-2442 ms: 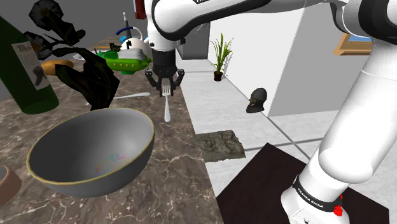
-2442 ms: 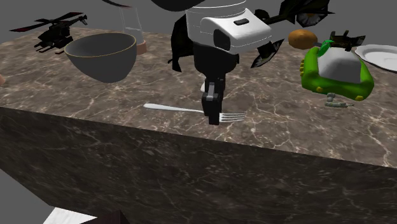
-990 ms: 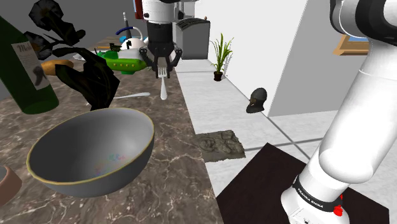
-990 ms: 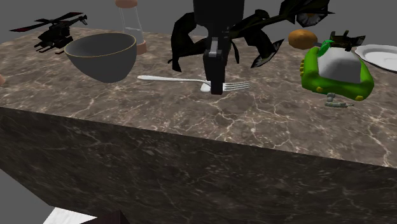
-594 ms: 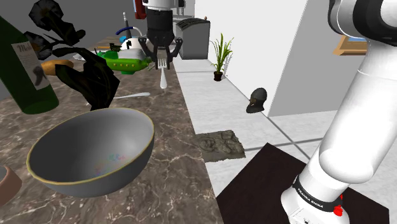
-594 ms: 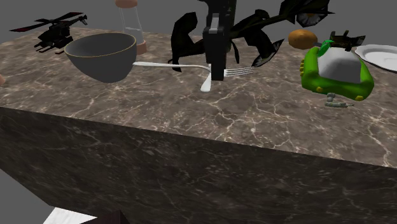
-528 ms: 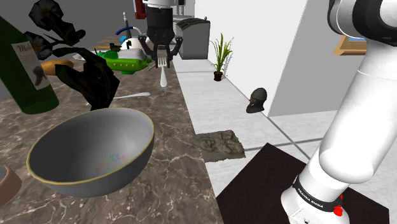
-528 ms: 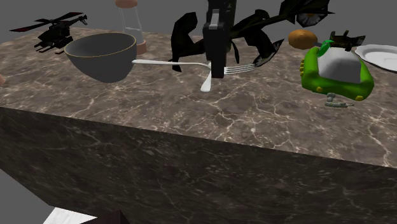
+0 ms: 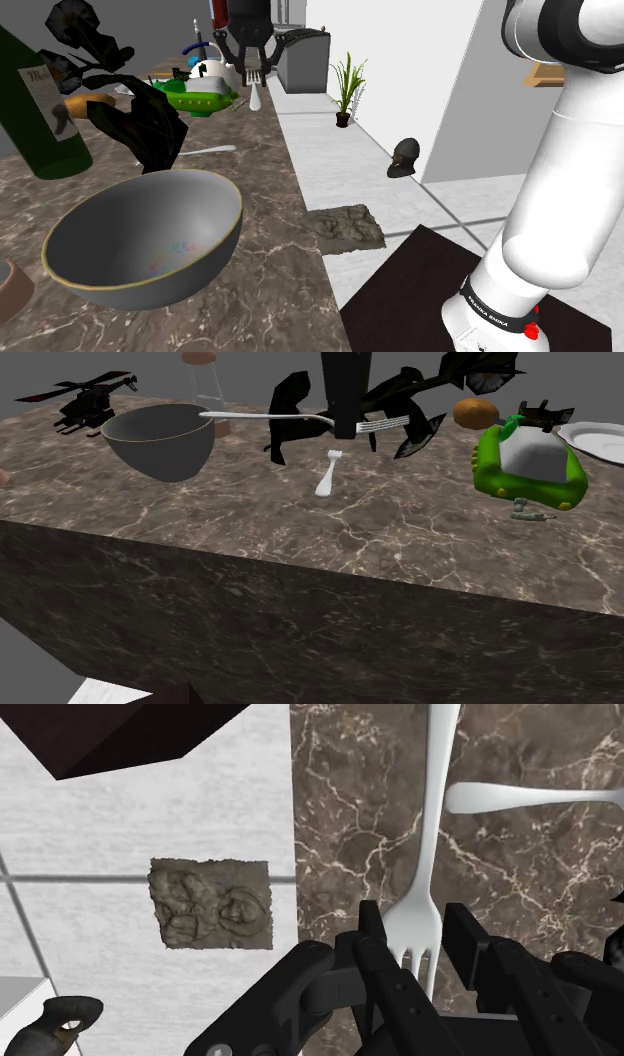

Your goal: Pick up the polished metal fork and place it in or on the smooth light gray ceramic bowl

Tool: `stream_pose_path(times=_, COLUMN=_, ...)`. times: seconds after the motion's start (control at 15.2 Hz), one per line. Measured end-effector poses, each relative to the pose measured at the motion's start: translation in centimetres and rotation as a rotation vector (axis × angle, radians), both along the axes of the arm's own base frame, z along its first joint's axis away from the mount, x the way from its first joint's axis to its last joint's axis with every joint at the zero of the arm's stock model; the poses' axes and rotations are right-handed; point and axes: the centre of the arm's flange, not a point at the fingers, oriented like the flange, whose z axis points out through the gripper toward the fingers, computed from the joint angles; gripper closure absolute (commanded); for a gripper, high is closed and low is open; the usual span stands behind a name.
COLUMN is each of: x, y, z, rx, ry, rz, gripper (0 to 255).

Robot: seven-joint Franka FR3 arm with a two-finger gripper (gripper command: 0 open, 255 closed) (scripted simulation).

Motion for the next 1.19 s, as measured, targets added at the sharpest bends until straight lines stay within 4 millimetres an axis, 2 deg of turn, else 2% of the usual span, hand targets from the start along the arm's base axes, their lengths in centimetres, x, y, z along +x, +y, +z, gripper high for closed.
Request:
stream_pose_path(times=0.2, x=-0.3, y=0.7, z=1.1, rx=0.0, ry=0.0, rz=0.0, gripper=255)
stream_pose_path(times=0.33, x=-2.0, y=2.2, z=1.3, rx=0.0, ry=0.001, rz=0.0, gripper=255)
stream_pose_path(times=1.19, x=-12.0, y=15.7, z=1.4, rx=0.0, ry=0.0, rz=0.001, gripper=255)
